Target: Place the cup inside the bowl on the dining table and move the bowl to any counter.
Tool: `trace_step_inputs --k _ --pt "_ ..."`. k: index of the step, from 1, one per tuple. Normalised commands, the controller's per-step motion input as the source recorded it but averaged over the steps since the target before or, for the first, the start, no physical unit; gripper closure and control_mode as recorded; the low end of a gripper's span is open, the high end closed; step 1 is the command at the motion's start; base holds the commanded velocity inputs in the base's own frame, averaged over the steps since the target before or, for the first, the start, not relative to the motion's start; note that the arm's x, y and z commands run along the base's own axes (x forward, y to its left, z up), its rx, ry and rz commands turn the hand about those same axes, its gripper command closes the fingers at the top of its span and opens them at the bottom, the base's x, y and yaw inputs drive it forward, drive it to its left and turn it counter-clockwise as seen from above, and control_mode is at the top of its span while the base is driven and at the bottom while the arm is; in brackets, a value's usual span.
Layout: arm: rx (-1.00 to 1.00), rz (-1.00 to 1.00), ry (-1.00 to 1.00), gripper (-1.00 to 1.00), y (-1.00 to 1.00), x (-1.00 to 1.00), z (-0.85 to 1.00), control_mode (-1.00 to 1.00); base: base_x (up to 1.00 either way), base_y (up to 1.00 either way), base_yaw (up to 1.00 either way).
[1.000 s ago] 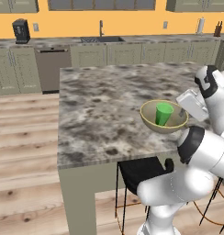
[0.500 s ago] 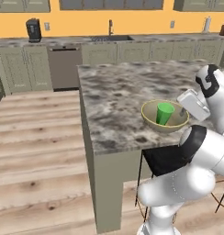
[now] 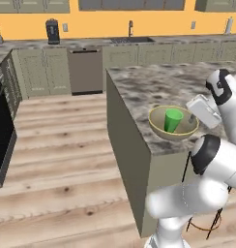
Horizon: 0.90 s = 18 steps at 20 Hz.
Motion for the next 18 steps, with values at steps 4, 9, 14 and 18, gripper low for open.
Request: trace_step_inputs --k 4,9,14,18 --pt "0.00 0.00 0.00 1.00 0.00 0.00 0.00 1.00 0.00 0.95 0.00" --pt "0.00 0.00 0.00 1.00 0.00 0.00 0.00 1.00 0.05 0.77 0.00" --pt "0.00 0.00 0.00 1.00 0.00 0.00 0.00 1.00 0.65 0.51 0.00" --pt "0.00 0.00 0.00 1.00 0.00 0.00 0.00 1.00 0.83 0.28 0.00"
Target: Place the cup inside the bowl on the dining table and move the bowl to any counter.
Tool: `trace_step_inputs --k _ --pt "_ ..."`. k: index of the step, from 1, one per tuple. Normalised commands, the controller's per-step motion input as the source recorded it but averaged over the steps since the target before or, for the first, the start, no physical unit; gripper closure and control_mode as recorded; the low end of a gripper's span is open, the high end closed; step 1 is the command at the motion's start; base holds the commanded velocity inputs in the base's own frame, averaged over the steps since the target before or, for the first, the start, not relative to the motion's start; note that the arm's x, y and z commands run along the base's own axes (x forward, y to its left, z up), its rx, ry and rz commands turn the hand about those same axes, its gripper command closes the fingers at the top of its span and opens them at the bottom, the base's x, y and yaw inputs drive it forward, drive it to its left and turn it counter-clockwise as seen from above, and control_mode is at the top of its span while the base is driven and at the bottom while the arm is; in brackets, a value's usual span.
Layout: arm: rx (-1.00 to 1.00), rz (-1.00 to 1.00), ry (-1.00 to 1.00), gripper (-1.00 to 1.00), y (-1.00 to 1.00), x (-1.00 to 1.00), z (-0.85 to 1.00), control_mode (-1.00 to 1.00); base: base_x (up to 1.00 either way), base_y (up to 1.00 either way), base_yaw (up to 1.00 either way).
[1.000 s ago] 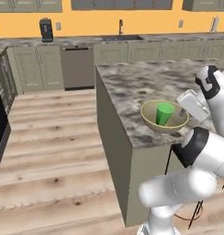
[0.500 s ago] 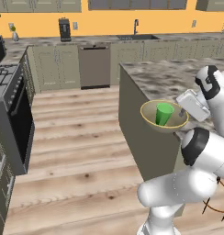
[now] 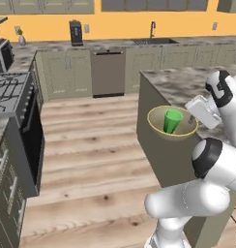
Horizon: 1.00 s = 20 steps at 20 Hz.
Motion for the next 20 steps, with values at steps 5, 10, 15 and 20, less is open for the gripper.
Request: trace_step_inputs --k 5,10,15,20 --pt "0.00 0.00 0.00 1.00 0.00 0.00 0.00 1.00 0.79 0.22 0.00" --pt "0.00 0.00 0.00 1.00 0.00 0.00 0.00 1.00 0.54 0.47 0.00" --pt "0.00 0.00 0.00 1.00 0.00 0.00 0.00 1.00 0.87 0.40 0.00" --pt "0.00 0.00 0.00 1.00 0.00 0.00 0.00 1.00 1.00 0.17 0.00"
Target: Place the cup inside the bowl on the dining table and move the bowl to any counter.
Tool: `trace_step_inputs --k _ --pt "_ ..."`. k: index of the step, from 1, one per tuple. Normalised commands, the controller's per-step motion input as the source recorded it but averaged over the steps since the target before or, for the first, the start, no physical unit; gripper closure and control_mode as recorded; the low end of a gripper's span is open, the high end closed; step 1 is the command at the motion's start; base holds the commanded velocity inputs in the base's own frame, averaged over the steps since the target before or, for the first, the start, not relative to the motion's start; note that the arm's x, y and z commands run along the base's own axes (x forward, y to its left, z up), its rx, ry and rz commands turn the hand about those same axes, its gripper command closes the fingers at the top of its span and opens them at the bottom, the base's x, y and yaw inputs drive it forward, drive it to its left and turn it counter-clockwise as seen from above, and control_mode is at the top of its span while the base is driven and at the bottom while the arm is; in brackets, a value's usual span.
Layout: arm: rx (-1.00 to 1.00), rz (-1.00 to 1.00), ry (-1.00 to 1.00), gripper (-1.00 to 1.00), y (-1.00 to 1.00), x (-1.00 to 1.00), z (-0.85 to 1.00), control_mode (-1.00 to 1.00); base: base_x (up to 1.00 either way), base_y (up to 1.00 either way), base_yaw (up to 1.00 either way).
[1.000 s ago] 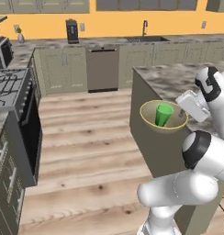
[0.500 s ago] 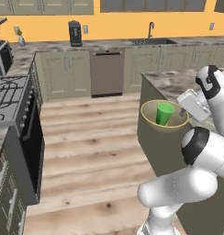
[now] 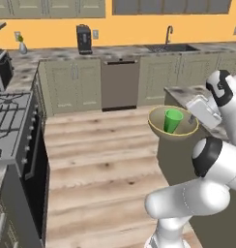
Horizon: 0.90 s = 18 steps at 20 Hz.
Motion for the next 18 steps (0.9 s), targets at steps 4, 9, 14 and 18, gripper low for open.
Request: trace_step_inputs --k 4,9,14,18 --pt "0.00 0.00 0.00 1.00 0.00 0.00 0.00 1.00 1.00 0.05 0.00" --pt "0.00 0.00 0.00 1.00 0.00 0.00 0.00 1.00 1.00 0.01 0.00" --pt "0.00 0.00 0.00 1.00 0.00 0.00 0.00 1.00 1.00 0.00 0.00" --pt "0.00 0.00 0.00 1.00 0.00 0.00 0.00 1.00 1.00 0.00 0.00"
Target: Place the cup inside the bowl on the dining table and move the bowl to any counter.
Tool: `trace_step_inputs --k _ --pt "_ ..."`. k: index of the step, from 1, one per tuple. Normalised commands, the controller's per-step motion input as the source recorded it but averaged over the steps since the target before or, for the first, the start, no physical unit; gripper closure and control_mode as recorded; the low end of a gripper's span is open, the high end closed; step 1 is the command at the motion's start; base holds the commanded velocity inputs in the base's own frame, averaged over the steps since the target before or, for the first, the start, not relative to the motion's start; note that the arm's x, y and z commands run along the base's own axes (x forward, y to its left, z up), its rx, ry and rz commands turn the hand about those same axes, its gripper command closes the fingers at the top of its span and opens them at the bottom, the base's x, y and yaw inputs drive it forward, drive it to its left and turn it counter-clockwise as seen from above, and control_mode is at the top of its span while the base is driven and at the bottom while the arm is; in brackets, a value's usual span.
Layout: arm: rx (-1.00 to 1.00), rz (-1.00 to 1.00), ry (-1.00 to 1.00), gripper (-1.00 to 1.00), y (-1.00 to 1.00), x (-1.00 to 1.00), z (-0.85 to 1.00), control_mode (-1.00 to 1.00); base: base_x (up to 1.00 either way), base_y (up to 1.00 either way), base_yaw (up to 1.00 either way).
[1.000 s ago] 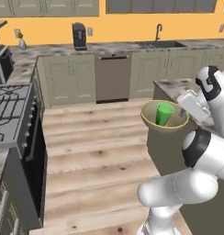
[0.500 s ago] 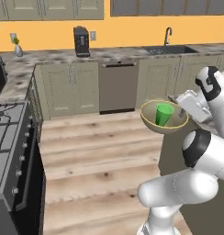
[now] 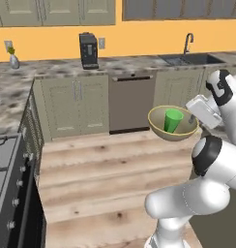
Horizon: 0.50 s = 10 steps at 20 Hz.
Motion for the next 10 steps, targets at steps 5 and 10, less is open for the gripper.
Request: trace_step_inputs --k 5,10 --pt "0.00 0.00 0.00 1.00 0.00 0.00 0.00 1.00 1.00 0.00 0.00" --pt "0.00 0.00 0.00 1.00 0.00 0.00 0.00 1.00 1.00 0.00 0.00"
